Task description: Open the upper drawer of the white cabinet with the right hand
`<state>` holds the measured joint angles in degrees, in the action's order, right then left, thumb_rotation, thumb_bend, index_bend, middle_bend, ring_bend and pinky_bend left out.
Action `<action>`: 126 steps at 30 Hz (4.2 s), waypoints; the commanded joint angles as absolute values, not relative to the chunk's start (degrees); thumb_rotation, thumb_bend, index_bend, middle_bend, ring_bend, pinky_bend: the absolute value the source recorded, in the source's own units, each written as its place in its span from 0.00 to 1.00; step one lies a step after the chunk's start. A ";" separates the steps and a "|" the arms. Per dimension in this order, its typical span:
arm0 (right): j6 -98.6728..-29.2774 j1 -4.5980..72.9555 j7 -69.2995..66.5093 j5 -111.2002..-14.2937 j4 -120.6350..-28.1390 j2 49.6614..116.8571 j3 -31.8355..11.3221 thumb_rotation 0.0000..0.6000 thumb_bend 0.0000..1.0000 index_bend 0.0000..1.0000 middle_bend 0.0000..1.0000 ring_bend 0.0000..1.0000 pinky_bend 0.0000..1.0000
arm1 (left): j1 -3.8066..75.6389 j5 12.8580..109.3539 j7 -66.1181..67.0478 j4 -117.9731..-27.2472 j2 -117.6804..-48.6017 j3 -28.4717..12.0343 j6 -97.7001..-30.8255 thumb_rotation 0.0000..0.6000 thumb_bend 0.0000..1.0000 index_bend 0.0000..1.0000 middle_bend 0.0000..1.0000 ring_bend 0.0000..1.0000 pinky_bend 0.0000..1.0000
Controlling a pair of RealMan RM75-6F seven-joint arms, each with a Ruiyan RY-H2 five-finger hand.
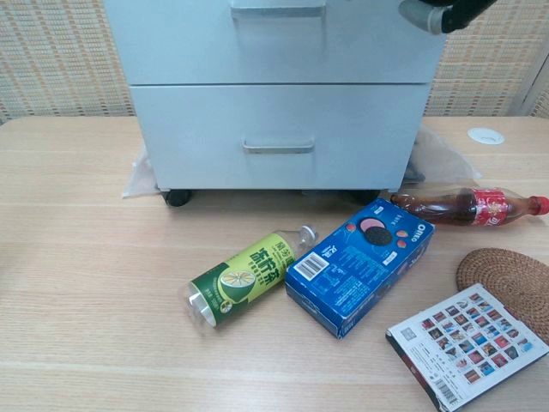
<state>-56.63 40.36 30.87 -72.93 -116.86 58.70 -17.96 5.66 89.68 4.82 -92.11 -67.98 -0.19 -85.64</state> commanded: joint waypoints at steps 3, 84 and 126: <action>-56.76 42.83 33.77 -70.32 -115.65 61.07 -18.20 1.00 0.50 0.23 0.89 0.92 0.87 | 5.74 89.69 4.79 -91.98 -68.10 -0.22 -85.51 1.00 0.47 0.18 0.04 0.05 0.09; -66.30 46.46 50.53 -71.79 -125.51 62.97 -7.05 1.00 0.43 0.23 0.91 0.94 0.87 | 5.70 89.59 3.59 -90.04 -68.68 -0.27 -85.42 1.00 0.47 0.17 0.04 0.05 0.09; -68.25 37.71 50.61 -88.64 -131.77 59.25 -2.34 1.00 0.39 0.23 0.91 0.94 0.87 | 5.91 89.36 4.51 -91.09 -68.22 -0.03 -84.66 1.00 0.47 0.17 0.04 0.05 0.09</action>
